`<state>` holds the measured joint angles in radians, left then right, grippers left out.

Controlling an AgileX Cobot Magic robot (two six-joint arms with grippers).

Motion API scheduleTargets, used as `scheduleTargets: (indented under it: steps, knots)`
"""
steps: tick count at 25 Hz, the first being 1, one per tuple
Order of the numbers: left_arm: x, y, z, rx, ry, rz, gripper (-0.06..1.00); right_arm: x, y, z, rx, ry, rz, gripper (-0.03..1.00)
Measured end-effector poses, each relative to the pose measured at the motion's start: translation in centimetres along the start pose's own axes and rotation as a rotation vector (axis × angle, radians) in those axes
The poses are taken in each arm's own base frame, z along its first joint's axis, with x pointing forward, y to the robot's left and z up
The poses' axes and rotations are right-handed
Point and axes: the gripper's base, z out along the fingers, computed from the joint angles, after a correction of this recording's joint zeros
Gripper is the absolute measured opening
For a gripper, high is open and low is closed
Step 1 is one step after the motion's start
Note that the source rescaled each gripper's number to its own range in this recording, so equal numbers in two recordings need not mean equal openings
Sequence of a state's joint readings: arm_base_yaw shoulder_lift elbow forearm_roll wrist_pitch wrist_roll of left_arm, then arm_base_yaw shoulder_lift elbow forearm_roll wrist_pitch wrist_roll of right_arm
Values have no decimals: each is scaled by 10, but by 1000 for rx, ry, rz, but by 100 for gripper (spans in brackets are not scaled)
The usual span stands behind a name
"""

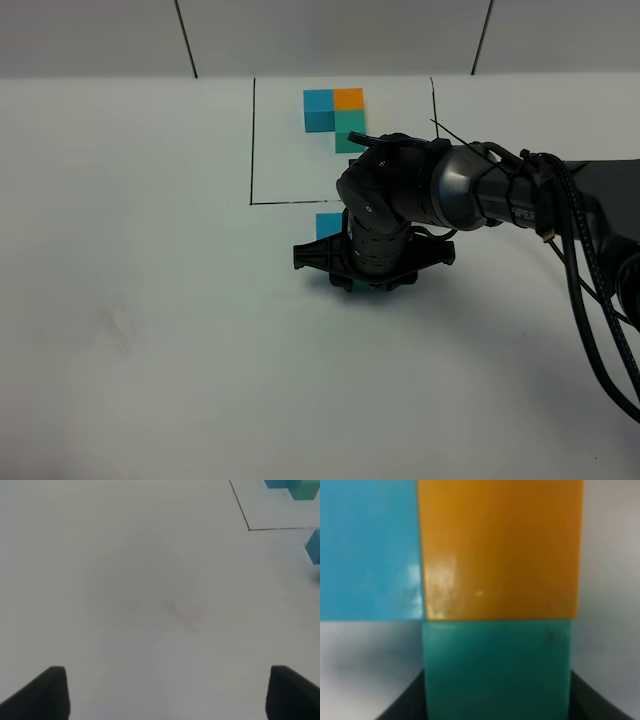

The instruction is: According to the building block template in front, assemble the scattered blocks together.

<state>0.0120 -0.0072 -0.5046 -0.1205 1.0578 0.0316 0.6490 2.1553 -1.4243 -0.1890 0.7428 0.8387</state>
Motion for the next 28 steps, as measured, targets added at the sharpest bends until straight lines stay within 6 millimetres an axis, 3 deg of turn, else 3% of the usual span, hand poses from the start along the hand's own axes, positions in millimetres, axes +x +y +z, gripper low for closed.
scheduleTargets:
  steps: [19,22,28]
  knots:
    - [0,0,0,0,0,0,71,1,0,0,-13,14,-31,1]
    - [0,0,0,0,0,0,71,2,1,2,-19,27,-43,18]
    - [0,0,0,0,0,0,71,0,1,-9,-34,17,-81,76]
